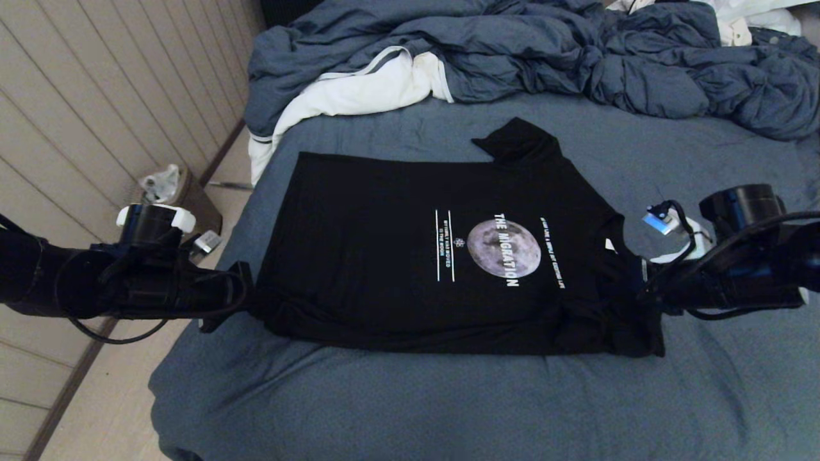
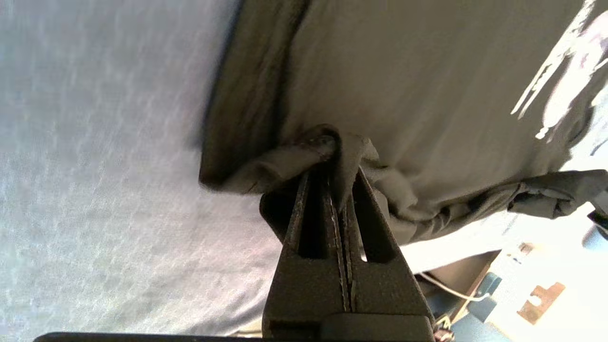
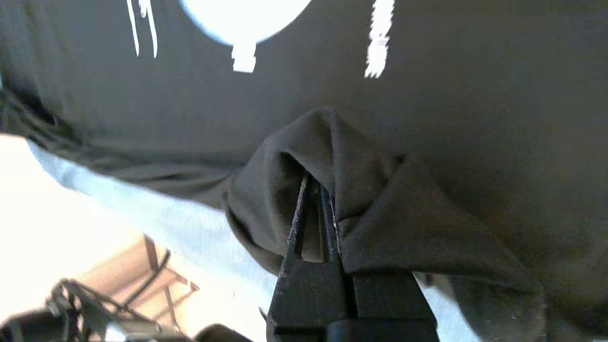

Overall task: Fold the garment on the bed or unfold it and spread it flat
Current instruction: Fold the black T-shirt

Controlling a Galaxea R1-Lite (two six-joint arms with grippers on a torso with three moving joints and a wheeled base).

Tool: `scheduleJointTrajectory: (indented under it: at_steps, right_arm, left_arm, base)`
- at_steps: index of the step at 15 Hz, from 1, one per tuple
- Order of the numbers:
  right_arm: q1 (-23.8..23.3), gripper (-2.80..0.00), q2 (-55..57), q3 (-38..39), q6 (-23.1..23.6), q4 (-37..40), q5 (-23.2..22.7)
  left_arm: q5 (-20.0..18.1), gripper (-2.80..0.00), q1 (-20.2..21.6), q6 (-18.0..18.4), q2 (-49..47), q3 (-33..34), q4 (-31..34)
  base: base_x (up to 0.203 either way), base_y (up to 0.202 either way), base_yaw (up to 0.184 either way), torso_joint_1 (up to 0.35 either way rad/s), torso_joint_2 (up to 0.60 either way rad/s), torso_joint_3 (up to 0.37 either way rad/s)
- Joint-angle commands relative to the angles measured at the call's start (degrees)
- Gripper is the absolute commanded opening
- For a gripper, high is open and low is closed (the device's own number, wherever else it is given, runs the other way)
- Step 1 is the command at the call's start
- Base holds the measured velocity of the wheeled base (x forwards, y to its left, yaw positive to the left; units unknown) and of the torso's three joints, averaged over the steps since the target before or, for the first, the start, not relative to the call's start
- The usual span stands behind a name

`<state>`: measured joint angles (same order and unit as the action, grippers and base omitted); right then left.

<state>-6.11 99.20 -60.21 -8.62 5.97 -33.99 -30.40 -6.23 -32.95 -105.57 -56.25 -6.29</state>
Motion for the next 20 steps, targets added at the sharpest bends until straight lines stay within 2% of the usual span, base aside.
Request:
scheduleJointTrajectory:
  at_steps: [1, 3, 8, 20]
  right_arm:
    - [-0.5, -2.8, 1.7, -2.4, -1.0, 0.0, -0.2]
    - [-0.6, -2.8, 1.7, -4.0, -1.3, 0.2, -0.1]
    - [-0.6, -2.8, 2.1, -6.9, -3.9, 0.3, 0.0]
    - [-0.6, -2.8, 8.1, -17.4, -7.8, 0.3, 0.3]
  left_arm:
    - [-0.2, -2.8, 0.1, -0.3, 0.7, -1.7, 1.0]
    - [-0.3, -2.8, 0.8, -0.3, 1.8, -4.2, 3.3]
    - [-0.5, -2.8, 1.7, -0.4, 1.2, -7.2, 3.5]
    - [-1.0, -2.8, 1.7, -2.2, -7.1, -19.8, 5.4]
  base:
    - [0.0, 0.0, 0.0, 0.0, 0.0, 0.0]
    - [0.0, 0.0, 0.0, 0.0, 0.0, 0.0]
    - [0.0, 0.0, 0.0, 0.0, 0.0, 0.0]
    - [0.0, 0.0, 0.0, 0.0, 0.0, 0.0]
